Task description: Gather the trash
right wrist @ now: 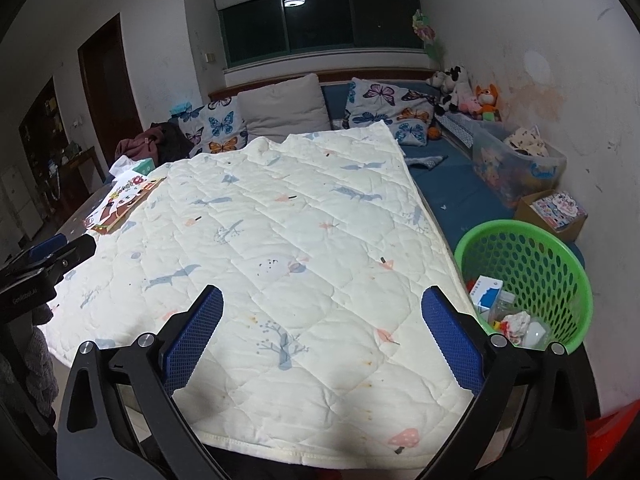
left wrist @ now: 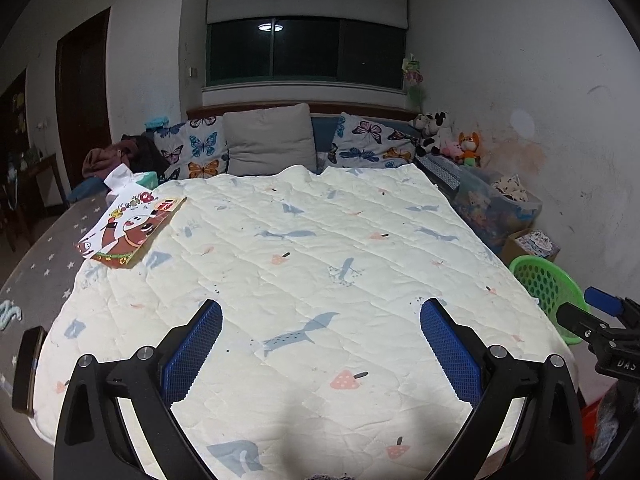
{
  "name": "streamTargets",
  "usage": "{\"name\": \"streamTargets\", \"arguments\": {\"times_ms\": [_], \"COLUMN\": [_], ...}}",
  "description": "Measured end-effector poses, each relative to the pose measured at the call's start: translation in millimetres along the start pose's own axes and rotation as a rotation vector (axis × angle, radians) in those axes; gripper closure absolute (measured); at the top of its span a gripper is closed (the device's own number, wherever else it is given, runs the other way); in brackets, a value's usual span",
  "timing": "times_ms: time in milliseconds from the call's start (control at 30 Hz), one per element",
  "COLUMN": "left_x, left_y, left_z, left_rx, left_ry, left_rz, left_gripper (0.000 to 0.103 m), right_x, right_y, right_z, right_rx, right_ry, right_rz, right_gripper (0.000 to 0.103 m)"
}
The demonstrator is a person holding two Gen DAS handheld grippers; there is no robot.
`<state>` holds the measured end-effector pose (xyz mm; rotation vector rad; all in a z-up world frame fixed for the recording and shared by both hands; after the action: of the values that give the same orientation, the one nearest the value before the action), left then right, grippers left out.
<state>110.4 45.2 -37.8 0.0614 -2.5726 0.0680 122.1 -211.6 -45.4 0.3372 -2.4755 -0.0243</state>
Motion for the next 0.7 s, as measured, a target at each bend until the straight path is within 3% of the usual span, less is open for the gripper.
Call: {"name": "streamTargets", "arguments": {"times_ms": [700], "left_x": [5.6], "left_y": [-4.2], "left_z": [2.4], "left_rx": [0.005], "left_ry": [-0.014], "left_rz": [-0.007], "left_gripper": [0.007], "right_x": [1.5], "right_y": [6.7], "right_z": [2.6], "right_rx": [0.008], "right_ry": [-0.009], "right_rz": [-0.005], "right_gripper": [0.004]}}
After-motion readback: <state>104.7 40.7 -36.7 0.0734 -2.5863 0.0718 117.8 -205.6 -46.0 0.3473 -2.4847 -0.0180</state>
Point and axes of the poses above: each gripper's, at about its wrist camera, not at the fingertips, and x roughly against the way its jaws point, y to its left, z to its underside, the point moved 8 cm from there along -x, roughly the way its jaws point
